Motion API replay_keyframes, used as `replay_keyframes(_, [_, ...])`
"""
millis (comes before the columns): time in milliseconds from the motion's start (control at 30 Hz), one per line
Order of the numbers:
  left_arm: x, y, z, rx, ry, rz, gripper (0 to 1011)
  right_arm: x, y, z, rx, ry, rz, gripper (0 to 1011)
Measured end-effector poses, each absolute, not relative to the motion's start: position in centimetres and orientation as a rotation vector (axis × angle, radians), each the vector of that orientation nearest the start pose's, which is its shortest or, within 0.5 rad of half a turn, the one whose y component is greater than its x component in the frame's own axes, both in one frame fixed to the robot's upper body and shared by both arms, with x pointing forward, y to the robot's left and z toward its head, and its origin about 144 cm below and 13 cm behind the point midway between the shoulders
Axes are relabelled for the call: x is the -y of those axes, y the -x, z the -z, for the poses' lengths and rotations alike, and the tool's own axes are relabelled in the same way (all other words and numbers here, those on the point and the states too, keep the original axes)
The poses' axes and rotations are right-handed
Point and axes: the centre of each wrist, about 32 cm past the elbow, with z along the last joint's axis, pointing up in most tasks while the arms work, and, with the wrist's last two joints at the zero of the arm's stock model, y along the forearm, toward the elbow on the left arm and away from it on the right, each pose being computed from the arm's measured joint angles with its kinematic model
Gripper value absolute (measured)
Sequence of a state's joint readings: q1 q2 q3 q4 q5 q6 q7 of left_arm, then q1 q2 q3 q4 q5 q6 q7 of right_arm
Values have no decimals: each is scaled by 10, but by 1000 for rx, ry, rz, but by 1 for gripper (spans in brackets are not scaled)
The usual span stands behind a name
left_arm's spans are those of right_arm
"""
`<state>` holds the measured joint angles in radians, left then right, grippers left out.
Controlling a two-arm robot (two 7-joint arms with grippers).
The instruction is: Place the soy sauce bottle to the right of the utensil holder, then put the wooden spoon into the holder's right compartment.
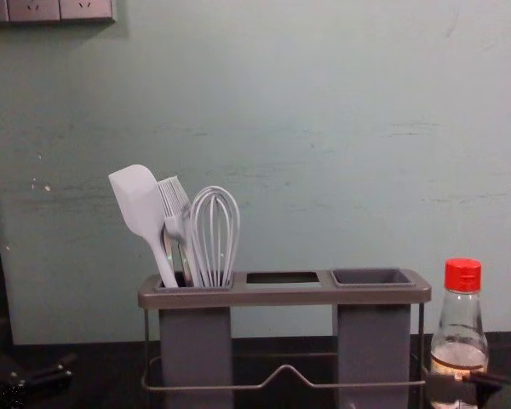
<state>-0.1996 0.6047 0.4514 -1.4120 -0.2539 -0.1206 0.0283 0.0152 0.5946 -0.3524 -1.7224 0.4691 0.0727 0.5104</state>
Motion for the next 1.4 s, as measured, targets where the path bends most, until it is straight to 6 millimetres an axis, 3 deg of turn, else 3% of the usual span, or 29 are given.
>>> replay_keyframes(400, [-310, -489, -1140, 285, -304, -1248, 1005, 250, -434, -1210, -204, 368, 763, 1002])
replay_keyframes(667, [-310, -489, -1140, 285, -304, -1248, 1005, 228, -439, -1222, -243, 476, 802, 1002])
replay_keyframes(1067, [-310, -489, -1140, 285, -305, -1248, 1005, 191, -444, -1223, -223, 618, 927, 1002])
replay_keyframes(1400, [-310, -489, -1140, 285, -304, -1248, 1005, 177, -450, -1215, -238, 623, 970, 1002])
